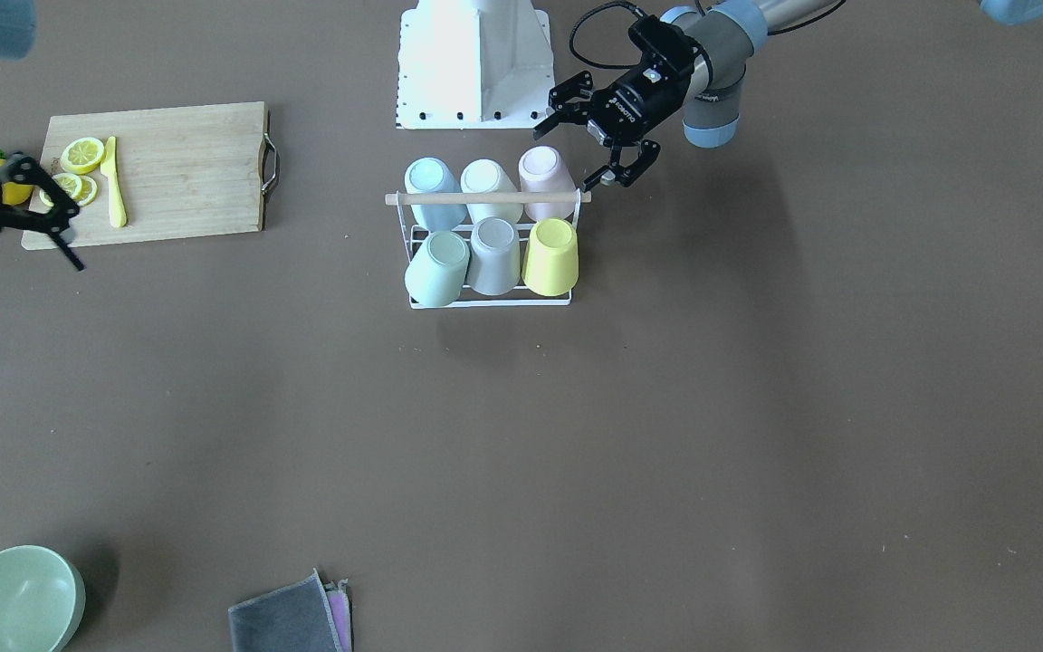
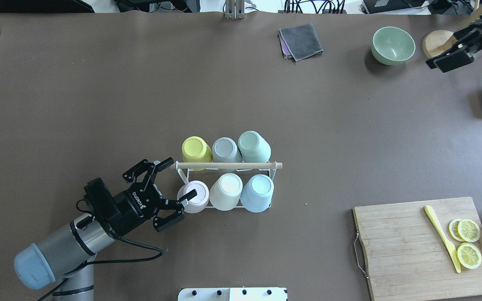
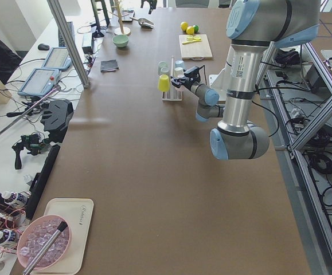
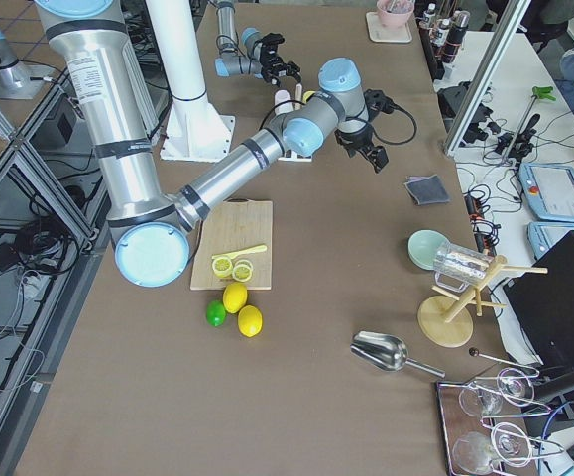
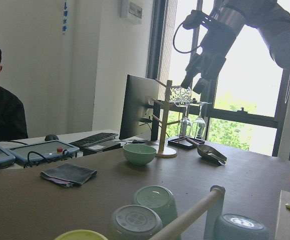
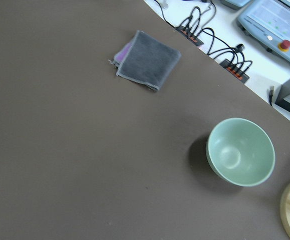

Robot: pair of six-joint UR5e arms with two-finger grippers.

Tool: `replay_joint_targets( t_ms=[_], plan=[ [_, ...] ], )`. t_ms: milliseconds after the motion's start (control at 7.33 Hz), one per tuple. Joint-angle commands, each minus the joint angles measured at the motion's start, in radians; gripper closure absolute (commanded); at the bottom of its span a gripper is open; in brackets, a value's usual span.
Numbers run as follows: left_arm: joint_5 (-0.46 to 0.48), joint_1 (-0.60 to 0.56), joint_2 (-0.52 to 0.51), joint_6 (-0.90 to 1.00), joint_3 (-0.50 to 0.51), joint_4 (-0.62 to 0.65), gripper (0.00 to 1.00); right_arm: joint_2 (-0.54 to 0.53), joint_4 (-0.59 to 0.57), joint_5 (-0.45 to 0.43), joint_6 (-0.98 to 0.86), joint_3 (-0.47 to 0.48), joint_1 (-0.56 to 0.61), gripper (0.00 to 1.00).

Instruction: Place cup on cup holder

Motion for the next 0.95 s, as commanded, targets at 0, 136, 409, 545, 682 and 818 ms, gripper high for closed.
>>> replay_joint_targets(
  t_ms=[0, 136, 409, 545, 682, 818],
  plan=[
    [0.004, -0.004, -0.002, 0.000, -0.012, 0.001, 0.02, -0.218, -0.066, 0.184, -0.003, -0.047, 0.233, 0.00],
    [0.002, -0.017, -0.003, 0.000, -0.026, 0.005, 0.02, -0.247, -0.075, 0.229, -0.015, -0.143, 0.322, 0.00],
    [-0.002, -0.083, -0.011, -0.006, -0.048, 0.034, 0.02, -0.277, -0.071, 0.189, -0.055, -0.302, 0.403, 0.00],
    [-0.008, -0.143, -0.011, -0.012, -0.090, 0.133, 0.02, -0.306, -0.057, 0.131, -0.139, -0.359, 0.407, 0.00],
    [-0.013, -0.228, -0.012, -0.014, -0.106, 0.228, 0.02, -0.298, -0.058, 0.095, -0.150, -0.422, 0.406, 0.00],
    [-0.015, -0.281, -0.017, -0.014, -0.106, 0.270, 0.02, -0.291, -0.058, 0.095, -0.131, -0.473, 0.403, 0.00]
  ],
)
